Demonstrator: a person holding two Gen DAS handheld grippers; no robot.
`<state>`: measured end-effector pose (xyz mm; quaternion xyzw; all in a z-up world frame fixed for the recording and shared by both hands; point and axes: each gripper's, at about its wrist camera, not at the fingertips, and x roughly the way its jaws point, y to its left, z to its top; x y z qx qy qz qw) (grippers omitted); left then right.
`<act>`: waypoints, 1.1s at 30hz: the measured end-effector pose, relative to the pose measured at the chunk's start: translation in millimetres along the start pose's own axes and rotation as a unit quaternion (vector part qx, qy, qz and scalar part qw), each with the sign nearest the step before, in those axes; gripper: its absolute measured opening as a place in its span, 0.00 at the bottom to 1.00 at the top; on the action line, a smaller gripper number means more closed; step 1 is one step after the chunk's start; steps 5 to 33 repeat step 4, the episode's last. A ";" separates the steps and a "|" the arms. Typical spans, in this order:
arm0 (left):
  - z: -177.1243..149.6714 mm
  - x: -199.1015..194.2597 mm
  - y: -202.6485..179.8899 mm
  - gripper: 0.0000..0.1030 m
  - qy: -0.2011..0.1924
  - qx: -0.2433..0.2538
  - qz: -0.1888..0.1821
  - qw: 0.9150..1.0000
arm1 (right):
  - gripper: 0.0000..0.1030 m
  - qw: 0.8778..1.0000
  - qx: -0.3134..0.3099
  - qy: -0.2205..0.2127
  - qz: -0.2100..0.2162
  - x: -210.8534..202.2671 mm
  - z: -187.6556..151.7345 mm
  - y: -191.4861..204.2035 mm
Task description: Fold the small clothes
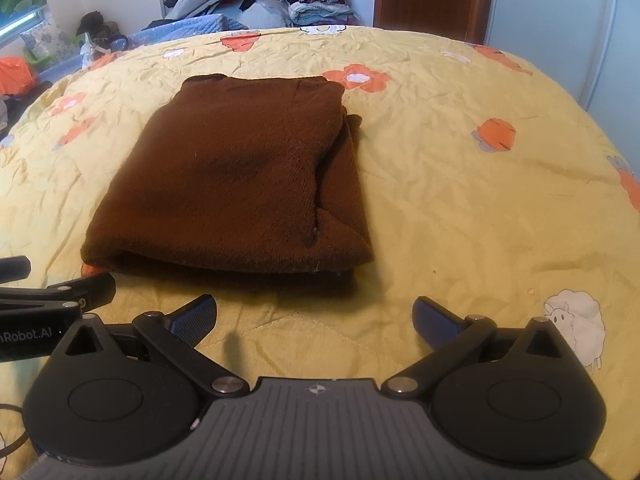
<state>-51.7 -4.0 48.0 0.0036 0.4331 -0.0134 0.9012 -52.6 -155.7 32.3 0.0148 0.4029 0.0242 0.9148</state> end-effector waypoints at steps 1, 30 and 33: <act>-0.8 0.7 0.1 1.00 0.001 0.001 0.002 1.000 | 1.00 1.000 0.000 0.000 0.001 -0.2 -0.1 -0.2; -1.8 1.2 3.1 1.00 -0.004 0.001 0.011 1.000 | 1.00 1.000 0.003 -0.001 0.000 -0.1 0.1 -1.8; -1.8 1.2 3.1 1.00 -0.004 0.001 0.011 1.000 | 1.00 1.000 0.003 -0.001 0.000 -0.1 0.1 -1.8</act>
